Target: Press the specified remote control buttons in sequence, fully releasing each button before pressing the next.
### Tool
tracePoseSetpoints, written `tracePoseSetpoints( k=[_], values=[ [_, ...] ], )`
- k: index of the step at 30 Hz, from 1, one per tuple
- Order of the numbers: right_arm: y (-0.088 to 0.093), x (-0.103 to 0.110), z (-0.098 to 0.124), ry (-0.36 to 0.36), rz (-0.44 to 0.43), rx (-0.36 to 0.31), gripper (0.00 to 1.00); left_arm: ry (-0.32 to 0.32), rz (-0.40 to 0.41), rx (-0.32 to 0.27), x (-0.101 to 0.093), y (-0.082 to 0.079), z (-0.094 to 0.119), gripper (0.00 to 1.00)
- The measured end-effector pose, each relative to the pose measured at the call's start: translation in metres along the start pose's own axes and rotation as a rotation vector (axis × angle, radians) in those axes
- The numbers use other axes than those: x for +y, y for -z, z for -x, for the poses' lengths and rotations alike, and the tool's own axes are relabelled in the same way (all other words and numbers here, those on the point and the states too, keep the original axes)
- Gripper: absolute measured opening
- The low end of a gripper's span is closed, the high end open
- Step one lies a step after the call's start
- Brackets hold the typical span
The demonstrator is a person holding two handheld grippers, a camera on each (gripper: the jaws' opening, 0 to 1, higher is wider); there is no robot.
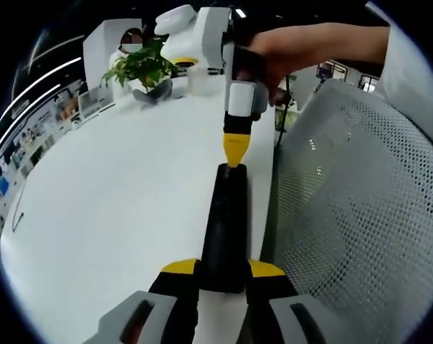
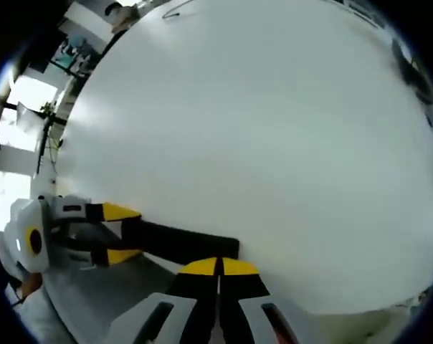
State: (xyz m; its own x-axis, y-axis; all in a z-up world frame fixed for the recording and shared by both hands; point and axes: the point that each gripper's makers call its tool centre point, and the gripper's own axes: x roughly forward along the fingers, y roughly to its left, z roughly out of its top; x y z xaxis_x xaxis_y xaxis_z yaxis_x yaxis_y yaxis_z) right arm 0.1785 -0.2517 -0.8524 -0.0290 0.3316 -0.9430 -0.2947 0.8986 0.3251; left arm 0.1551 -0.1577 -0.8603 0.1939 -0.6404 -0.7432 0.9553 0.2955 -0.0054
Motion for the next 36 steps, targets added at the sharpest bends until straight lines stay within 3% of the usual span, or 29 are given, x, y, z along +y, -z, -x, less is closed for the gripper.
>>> tracePoseSetpoints(
  k=[13, 36],
  values=[
    [-0.0015, 0.0066, -0.0026, -0.020, -0.001, 0.001, 0.00, 0.001, 0.001, -0.001, 0.0001, 0.0003, 0.0000, 0.24],
    [-0.0013, 0.0014, -0.0055, 0.050, 0.037, 0.021, 0.00, 0.004, 0.006, -0.006, 0.0008, 0.0002, -0.0009, 0.24]
  ],
)
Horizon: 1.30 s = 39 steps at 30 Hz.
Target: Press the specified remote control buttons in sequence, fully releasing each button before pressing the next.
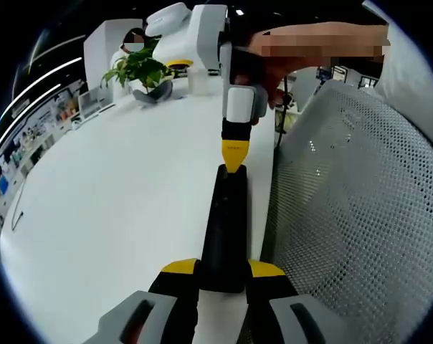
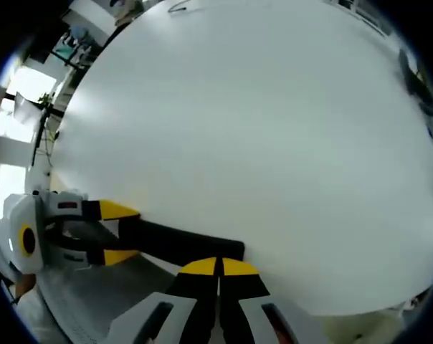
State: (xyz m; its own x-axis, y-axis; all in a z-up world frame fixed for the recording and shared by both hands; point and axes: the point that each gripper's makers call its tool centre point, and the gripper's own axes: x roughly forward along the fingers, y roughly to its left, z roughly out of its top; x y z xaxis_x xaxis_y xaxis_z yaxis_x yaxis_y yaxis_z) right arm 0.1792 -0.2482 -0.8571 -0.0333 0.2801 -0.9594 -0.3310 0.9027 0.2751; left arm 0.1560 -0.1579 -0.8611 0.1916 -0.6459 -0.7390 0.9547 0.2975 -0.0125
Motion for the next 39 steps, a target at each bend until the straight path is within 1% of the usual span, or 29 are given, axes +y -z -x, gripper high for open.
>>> tracePoseSetpoints(
  k=[7, 12, 13, 14, 20, 21, 24, 27, 30, 34, 39],
  values=[
    [-0.001, -0.001, 0.000, 0.007, -0.023, -0.008, 0.00, 0.002, -0.004, -0.002, 0.000, 0.000, 0.000, 0.24],
    [0.000, -0.002, 0.001, -0.017, -0.030, -0.023, 0.00, 0.002, -0.008, -0.001, 0.000, 0.000, 0.000, 0.24],
    [0.000, -0.002, 0.001, -0.027, -0.037, -0.024, 0.00, 0.002, -0.009, -0.001, 0.000, 0.000, 0.000, 0.24],
    [0.000, -0.001, 0.001, -0.042, -0.066, -0.024, 0.00, 0.001, -0.010, -0.001, 0.000, 0.000, 0.000, 0.24],
    [-0.001, 0.001, 0.002, -0.064, -0.083, -0.025, 0.00, 0.002, -0.011, -0.002, 0.000, 0.000, 0.000, 0.24],
    [-0.004, 0.003, 0.002, -0.071, -0.080, -0.043, 0.00, 0.002, -0.011, -0.002, 0.000, 0.000, 0.000, 0.24],
    [-0.002, 0.009, 0.001, -0.087, -0.071, -0.026, 0.00, 0.001, -0.010, -0.002, 0.000, 0.000, 0.000, 0.24],
    [-0.001, 0.012, -0.001, -0.077, -0.046, -0.018, 0.00, 0.001, -0.010, -0.002, 0.000, 0.000, 0.000, 0.24],
    [0.000, 0.015, -0.001, -0.084, -0.038, -0.014, 0.00, 0.001, -0.010, -0.002, 0.000, 0.000, 0.000, 0.24],
    [-0.001, 0.016, -0.001, -0.093, -0.034, -0.020, 0.00, 0.001, -0.009, -0.003, 0.000, 0.000, 0.000, 0.24],
    [-0.003, 0.015, -0.001, -0.085, -0.027, -0.019, 0.00, 0.001, -0.009, -0.003, 0.000, 0.000, 0.000, 0.24]
  ],
)
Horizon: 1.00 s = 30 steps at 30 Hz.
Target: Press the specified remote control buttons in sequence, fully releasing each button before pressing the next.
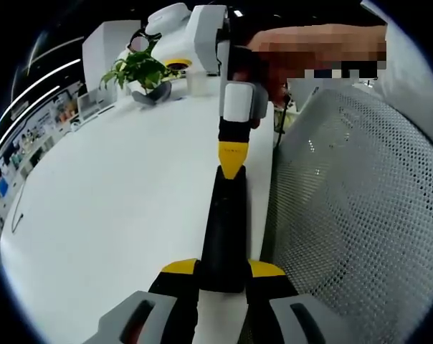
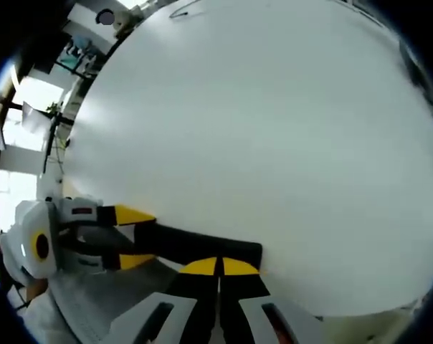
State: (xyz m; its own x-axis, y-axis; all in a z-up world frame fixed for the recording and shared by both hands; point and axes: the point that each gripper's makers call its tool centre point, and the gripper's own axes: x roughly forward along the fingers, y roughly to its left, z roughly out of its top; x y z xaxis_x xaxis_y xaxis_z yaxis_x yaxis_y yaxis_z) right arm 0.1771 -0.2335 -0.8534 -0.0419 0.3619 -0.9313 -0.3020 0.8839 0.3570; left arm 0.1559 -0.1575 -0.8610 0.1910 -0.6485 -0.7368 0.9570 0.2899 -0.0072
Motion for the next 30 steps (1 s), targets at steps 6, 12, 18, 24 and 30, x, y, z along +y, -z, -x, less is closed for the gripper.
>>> tracePoseSetpoints(
  k=[6, 12, 18, 24, 30],
  values=[
    [-0.0006, -0.0026, -0.0017, -0.003, -0.014, 0.005, 0.00, 0.000, 0.001, -0.001, 0.0001, -0.0001, 0.0000, 0.24],
    [-0.0007, -0.0012, -0.0023, 0.009, -0.006, 0.007, 0.00, 0.001, 0.002, -0.003, 0.0003, 0.0000, 0.0000, 0.24],
    [-0.0005, -0.0019, -0.0029, 0.036, 0.009, 0.014, 0.00, 0.001, 0.004, -0.004, 0.0002, 0.0001, -0.0001, 0.24],
    [0.0000, -0.0015, -0.0033, 0.044, 0.020, 0.033, 0.00, 0.002, 0.003, -0.005, -0.0003, 0.0000, -0.0001, 0.24],
    [-0.0003, -0.0003, -0.0040, 0.071, 0.046, -0.002, 0.00, 0.003, 0.003, -0.005, -0.0007, 0.0001, 0.0000, 0.24]
  ],
)
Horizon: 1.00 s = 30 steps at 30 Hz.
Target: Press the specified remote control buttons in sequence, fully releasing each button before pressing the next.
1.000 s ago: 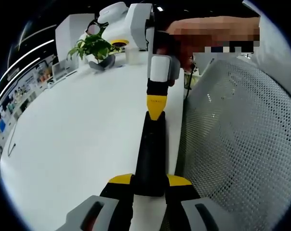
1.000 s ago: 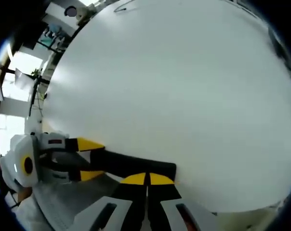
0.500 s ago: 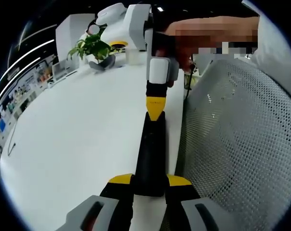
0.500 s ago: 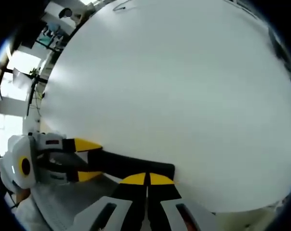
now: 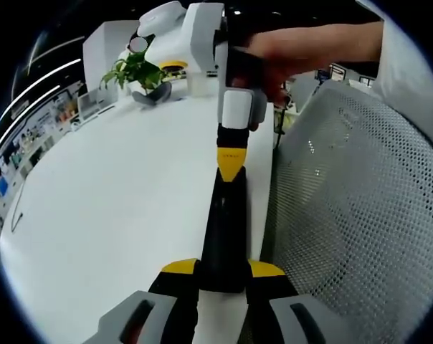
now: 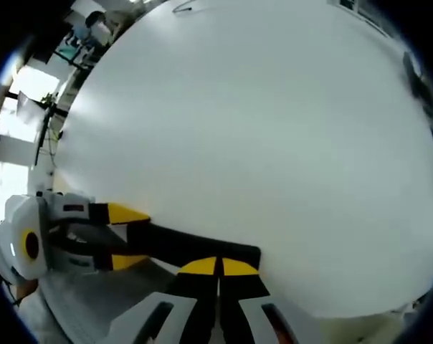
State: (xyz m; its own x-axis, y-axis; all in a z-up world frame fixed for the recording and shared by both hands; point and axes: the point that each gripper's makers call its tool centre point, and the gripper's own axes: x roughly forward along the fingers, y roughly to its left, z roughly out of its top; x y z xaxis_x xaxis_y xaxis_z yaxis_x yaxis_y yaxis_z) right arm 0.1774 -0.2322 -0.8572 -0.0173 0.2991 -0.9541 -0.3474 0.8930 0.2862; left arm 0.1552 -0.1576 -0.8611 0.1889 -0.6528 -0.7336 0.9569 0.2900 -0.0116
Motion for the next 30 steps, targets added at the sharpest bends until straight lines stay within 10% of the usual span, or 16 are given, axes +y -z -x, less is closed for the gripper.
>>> tracePoseSetpoints(
  k=[30],
  values=[
    [-0.011, 0.005, 0.001, -0.075, -0.058, -0.043, 0.00, 0.002, -0.010, 0.000, 0.000, 0.000, 0.000, 0.24]
  ],
)
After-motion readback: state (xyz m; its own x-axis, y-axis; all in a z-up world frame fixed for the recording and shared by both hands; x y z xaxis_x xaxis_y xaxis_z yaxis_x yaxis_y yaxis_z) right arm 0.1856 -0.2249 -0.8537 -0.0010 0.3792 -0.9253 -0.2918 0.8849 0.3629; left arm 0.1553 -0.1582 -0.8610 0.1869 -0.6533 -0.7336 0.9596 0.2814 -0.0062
